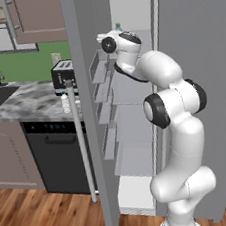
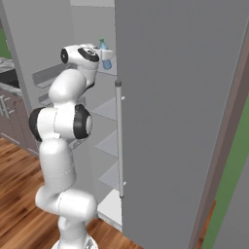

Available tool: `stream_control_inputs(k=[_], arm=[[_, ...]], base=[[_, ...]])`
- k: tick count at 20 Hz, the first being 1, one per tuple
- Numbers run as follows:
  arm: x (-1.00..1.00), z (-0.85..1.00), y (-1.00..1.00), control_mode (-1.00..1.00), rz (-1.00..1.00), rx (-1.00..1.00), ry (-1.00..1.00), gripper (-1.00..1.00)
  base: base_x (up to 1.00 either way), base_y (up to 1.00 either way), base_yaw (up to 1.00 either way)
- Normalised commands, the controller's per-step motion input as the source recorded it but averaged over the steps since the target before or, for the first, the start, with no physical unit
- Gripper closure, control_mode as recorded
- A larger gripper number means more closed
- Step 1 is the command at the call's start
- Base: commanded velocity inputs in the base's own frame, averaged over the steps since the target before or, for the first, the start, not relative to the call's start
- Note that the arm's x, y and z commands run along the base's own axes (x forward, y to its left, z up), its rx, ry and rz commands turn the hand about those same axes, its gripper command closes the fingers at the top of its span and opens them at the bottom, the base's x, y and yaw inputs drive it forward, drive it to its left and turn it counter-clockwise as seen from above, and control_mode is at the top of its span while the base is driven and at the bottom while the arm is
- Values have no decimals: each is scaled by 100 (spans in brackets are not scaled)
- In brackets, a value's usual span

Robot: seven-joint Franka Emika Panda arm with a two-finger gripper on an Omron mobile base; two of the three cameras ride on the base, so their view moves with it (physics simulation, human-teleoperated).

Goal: Take the bottled waters from the counter and place them in the freezer to freeze. Close the freezer door after placing the bottles.

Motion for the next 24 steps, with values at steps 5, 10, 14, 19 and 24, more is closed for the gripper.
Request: stream_control_inputs(k=[5, 10, 14, 19, 24], arm=[[34, -14, 0, -100, 0, 0, 0, 100], [15, -31, -5, -100, 0, 3, 0, 100], [1, -14, -4, -100, 0, 3, 0, -100], [0, 0, 0, -100, 0, 0, 0, -100], [-20, 0, 1, -100, 0, 0, 0, -100]], base=[[0, 0, 0], [0, 0, 0], [0, 0, 0], [0, 0, 0], [0, 0, 0]])
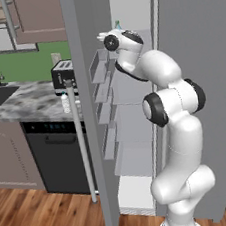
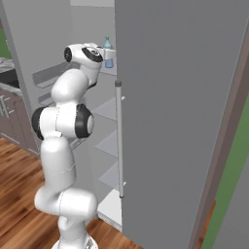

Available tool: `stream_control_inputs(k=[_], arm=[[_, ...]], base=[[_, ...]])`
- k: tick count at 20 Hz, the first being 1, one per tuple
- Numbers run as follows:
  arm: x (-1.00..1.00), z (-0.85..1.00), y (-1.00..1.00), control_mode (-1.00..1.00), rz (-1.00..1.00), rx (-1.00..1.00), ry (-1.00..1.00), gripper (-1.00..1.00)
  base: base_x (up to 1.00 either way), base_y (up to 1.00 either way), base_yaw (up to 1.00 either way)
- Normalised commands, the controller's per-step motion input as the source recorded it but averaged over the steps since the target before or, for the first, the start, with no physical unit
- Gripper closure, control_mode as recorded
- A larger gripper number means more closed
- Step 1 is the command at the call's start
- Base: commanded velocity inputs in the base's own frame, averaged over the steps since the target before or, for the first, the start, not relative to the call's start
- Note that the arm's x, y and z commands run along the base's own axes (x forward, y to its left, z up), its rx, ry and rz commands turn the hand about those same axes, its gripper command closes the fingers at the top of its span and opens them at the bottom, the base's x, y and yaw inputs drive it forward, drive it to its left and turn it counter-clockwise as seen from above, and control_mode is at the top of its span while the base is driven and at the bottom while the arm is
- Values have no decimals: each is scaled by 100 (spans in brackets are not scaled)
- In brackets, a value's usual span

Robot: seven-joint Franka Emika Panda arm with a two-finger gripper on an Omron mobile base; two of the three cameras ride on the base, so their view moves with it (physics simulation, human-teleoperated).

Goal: Take the bottled waters from the counter and place them in the freezer to freeze. Close the freezer door after placing the bottles.

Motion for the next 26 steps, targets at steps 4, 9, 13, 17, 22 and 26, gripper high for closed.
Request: stream_control_inputs(k=[4, 9, 13, 17, 22, 26], arm=[[-90, 0, 13, -100, 0, 0, 0, -100], [-100, 0, 12, -100, -9, 0, -1, -100], [-100, 0, 9, -100, -17, 0, -3, -100], [-100, -4, 13, -100, -23, 3, 0, -100], [-100, -12, 4, -100, -28, 8, 0, -100], [-100, -2, -5, -100, -33, 27, 8, -100]], base=[[0, 0, 0], [0, 0, 0], [0, 0, 0], [0, 0, 0], [0, 0, 0], [0, 0, 0]])
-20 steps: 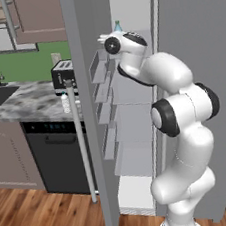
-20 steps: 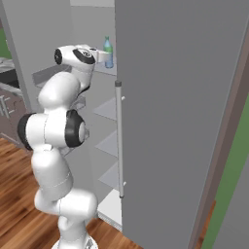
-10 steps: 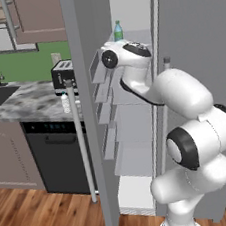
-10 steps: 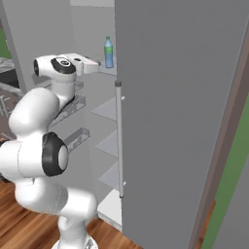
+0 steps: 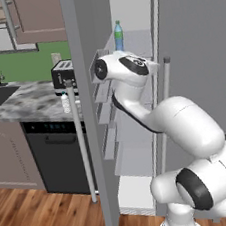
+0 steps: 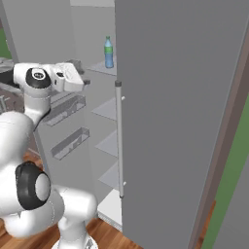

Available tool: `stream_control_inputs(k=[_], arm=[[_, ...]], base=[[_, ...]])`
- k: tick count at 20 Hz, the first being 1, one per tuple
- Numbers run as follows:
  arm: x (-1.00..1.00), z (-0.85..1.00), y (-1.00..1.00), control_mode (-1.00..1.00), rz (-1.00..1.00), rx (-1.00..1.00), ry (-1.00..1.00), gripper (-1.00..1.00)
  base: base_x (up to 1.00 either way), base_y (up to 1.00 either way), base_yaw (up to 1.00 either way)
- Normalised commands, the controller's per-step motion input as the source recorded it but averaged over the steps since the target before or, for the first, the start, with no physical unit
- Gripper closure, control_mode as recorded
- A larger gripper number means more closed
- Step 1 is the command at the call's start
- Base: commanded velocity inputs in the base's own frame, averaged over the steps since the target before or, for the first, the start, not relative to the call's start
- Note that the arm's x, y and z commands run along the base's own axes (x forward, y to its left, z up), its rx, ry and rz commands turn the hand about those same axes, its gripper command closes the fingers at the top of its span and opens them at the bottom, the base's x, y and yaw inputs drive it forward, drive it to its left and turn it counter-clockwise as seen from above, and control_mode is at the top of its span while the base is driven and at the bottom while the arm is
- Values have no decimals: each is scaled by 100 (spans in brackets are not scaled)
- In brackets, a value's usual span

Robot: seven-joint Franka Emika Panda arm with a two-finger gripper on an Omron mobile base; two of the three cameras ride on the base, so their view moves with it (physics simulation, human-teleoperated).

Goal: Take the bottled waters from the counter and place them in the freezer to freeze. Close the freezer door after placing the bottles.

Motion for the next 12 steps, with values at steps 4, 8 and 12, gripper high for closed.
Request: stream_control_inputs(k=[4, 8, 12], arm=[[-100, -4, -18, -100, -32, 31, 12, -100], [-100, -16, -31, -100, -31, 33, 9, -100], [-100, -37, -38, -100, -29, 33, 5, -100]], base=[[0, 0, 0], [0, 0, 0], [0, 0, 0]])
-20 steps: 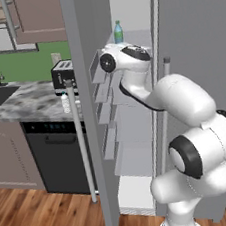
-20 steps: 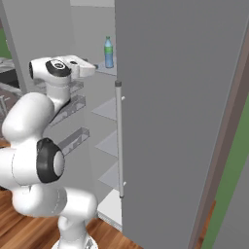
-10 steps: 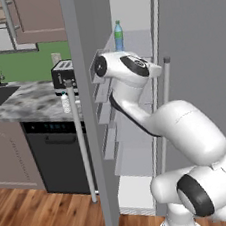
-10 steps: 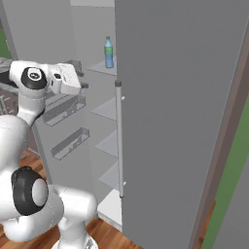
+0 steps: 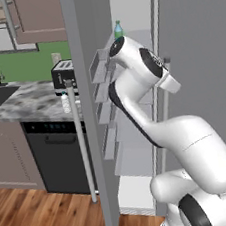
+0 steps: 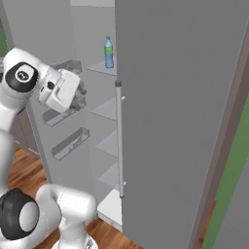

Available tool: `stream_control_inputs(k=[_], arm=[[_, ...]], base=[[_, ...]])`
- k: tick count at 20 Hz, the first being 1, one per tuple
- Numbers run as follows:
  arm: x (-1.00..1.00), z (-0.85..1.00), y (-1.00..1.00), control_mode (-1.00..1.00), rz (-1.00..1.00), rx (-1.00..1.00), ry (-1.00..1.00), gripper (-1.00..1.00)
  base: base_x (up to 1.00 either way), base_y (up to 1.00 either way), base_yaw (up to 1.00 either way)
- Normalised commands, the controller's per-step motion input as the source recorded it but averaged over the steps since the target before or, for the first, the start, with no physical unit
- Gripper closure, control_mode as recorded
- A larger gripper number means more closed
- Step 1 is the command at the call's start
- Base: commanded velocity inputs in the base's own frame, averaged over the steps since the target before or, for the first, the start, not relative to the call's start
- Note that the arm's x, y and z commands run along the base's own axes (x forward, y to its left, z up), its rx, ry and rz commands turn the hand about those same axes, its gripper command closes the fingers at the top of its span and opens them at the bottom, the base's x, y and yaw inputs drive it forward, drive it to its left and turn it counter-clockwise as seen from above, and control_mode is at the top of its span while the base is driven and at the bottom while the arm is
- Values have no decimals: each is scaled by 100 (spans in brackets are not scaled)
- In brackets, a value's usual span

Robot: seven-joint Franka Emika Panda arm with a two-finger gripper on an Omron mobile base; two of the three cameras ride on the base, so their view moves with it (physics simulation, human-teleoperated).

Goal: Take the bottled waters from the counter and place them in the freezer to freeze. Close the freezer door after placing the bottles.

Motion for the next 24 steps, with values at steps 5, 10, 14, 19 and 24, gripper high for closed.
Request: stream_control_inputs(k=[5, 10, 14, 19, 24], arm=[[-100, -43, -34, -100, -27, 31, 5, -100], [-100, -83, -10, -100, -25, 21, 6, -100], [0, 0, 0, 100, 0, 0, 0, -100], [0, 0, 0, 100, 0, 0, 0, -100], [0, 0, 0, 100, 0, 0, 0, -100]], base=[[0, 0, 0], [0, 0, 0], [-100, 23, -25], [-100, 91, -5], [-99, 100, 29]])
